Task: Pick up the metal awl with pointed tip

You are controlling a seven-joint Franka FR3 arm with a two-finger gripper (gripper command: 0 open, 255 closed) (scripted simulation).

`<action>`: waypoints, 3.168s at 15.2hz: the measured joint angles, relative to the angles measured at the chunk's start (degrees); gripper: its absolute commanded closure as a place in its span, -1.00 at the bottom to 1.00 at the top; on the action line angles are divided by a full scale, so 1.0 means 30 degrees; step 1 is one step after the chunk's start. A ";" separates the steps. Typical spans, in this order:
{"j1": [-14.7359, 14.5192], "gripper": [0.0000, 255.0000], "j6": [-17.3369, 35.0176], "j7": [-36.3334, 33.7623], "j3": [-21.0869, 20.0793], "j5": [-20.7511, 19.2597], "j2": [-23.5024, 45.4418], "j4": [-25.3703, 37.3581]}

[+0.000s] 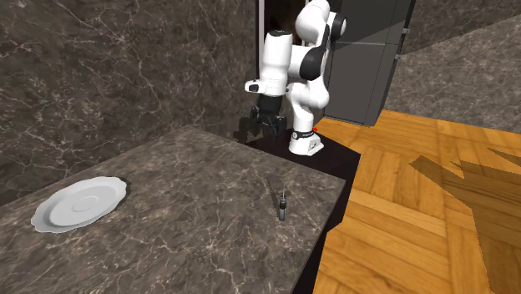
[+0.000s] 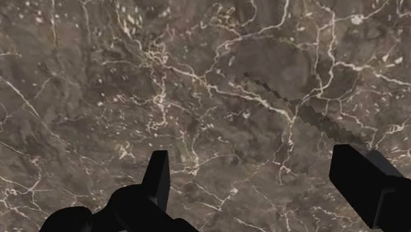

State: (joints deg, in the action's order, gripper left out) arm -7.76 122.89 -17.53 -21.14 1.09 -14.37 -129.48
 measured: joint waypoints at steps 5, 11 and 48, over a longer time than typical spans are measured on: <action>-0.0338 -1.00 0.1314 -0.2214 -0.1370 -0.1441 0.3042 0.2037; -0.1203 -1.00 0.2017 -0.4881 -0.2250 -0.4102 0.7016 0.5326; -0.3137 1.00 0.1084 -0.7113 -0.2394 -0.6655 1.0859 1.0027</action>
State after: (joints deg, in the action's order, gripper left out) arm -17.17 126.14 -38.87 -28.33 -18.87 18.21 -99.40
